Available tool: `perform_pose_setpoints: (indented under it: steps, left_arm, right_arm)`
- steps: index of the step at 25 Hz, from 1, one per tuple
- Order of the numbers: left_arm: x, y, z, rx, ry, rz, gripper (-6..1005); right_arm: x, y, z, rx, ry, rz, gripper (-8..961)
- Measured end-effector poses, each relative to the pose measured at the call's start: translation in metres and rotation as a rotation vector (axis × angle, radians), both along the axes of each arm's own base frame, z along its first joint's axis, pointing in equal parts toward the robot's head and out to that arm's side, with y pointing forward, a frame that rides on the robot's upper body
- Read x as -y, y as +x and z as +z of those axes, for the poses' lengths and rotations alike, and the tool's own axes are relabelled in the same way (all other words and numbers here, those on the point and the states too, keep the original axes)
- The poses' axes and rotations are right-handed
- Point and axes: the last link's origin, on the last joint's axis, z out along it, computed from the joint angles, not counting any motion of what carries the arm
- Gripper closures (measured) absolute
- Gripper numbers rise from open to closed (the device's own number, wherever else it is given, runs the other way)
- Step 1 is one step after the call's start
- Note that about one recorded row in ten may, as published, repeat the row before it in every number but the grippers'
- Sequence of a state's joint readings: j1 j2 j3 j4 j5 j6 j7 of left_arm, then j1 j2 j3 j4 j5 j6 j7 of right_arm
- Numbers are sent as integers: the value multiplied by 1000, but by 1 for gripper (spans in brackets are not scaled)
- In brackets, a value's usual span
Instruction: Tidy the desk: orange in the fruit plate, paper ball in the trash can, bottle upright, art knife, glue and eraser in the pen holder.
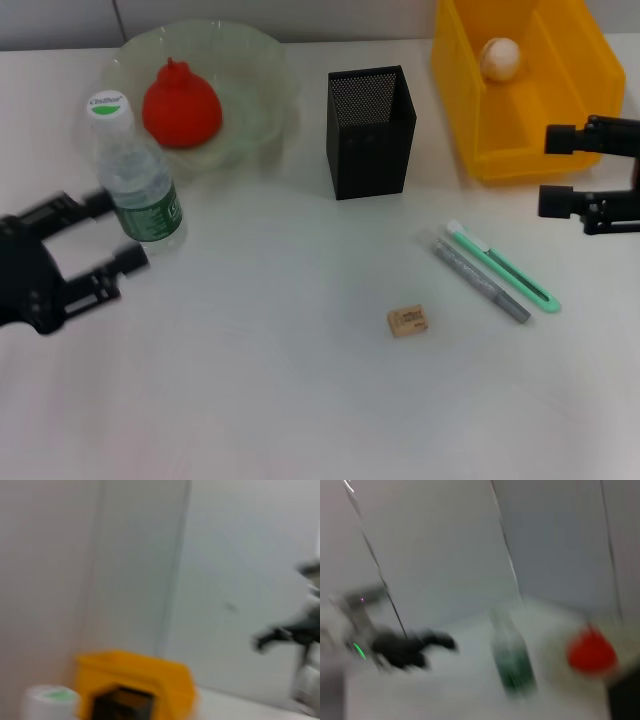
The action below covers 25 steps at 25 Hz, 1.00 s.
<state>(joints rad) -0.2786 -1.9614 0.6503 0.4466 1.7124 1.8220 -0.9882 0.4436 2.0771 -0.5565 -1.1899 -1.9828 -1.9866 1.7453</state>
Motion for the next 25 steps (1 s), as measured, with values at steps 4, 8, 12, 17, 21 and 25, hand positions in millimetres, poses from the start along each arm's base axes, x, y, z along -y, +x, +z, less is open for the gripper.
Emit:
perform_pose_setpoints:
  steps: [4, 8, 12, 17, 21, 25]
  left_arm:
    - [-2, 6, -7, -57, -153, -41, 290]
    - [-4, 12, -15, -73, -192, -54, 290]
    - [-5, 13, -20, -73, -186, -47, 290]
    - [-6, 12, -23, -73, -186, -33, 290]
    - [-6, 12, -25, -71, -189, -28, 290]
    - [-6, 11, -27, -75, -185, -21, 290]
  right_arm:
    - [-11, -40, 11, 370, -65, -144, 118]
    - [-25, -69, -3, 684, -51, -270, 119]
    - [-40, -71, -35, 859, -75, -377, 119]
    - [-55, -61, -72, 973, -46, -415, 122]
    - [-64, -49, -90, 983, -33, -435, 174]
    - [-71, -39, -104, 966, -48, -453, 227]
